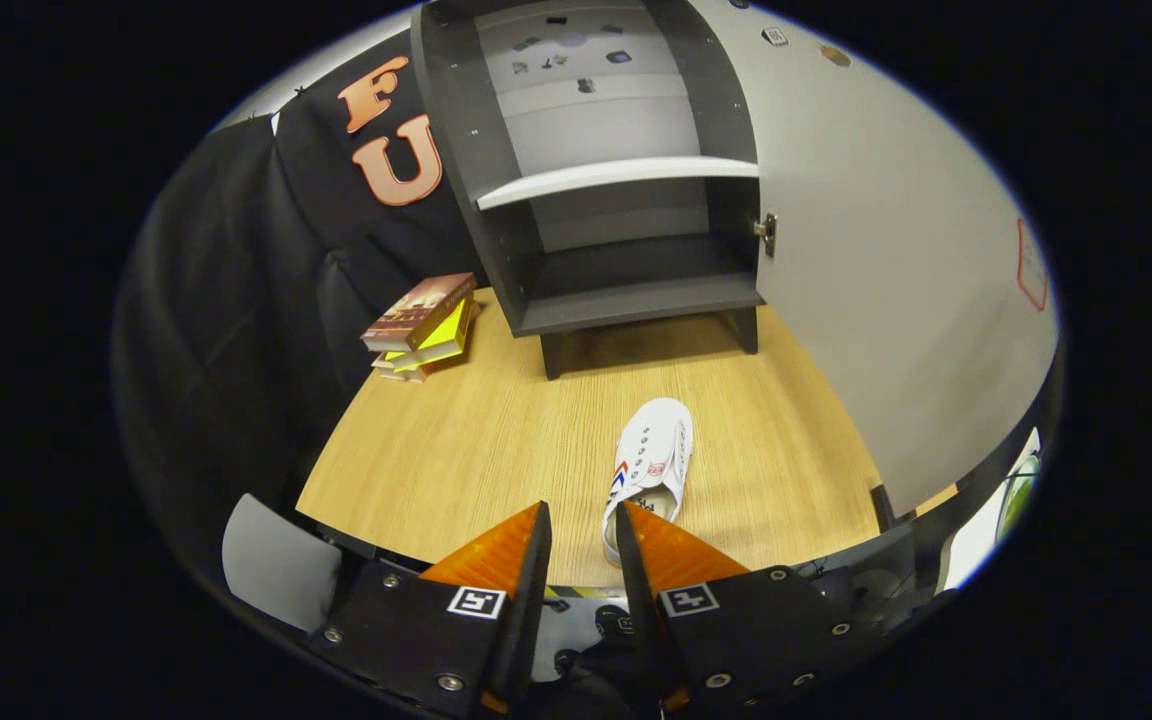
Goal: Open the shoe cabinet door, grab the shoes and put them into the shoe cabinet, then close the shoe cabinet door.
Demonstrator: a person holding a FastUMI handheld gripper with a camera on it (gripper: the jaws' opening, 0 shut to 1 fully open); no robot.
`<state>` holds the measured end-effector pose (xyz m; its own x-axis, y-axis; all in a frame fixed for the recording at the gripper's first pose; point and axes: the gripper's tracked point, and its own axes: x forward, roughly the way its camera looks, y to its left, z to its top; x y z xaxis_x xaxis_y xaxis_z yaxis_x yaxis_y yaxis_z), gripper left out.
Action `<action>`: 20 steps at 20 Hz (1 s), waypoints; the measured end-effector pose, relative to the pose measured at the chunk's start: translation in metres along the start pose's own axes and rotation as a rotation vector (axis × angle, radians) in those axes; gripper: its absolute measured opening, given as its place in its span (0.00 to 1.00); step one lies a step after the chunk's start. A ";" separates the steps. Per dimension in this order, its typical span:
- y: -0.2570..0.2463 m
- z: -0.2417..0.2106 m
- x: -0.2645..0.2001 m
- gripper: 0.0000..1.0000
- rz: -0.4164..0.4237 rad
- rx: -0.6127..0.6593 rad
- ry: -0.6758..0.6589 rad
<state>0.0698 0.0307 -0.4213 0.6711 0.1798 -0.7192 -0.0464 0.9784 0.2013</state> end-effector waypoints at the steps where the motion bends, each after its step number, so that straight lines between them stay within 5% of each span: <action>1: -0.001 -0.002 0.012 0.42 0.004 0.014 0.014; 9: -0.014 -0.053 0.089 0.47 0.035 0.048 0.196; 20: -0.021 -0.071 0.162 0.47 0.027 -0.003 0.280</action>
<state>0.1268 0.0463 -0.5890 0.4388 0.2267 -0.8695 -0.0643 0.9731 0.2213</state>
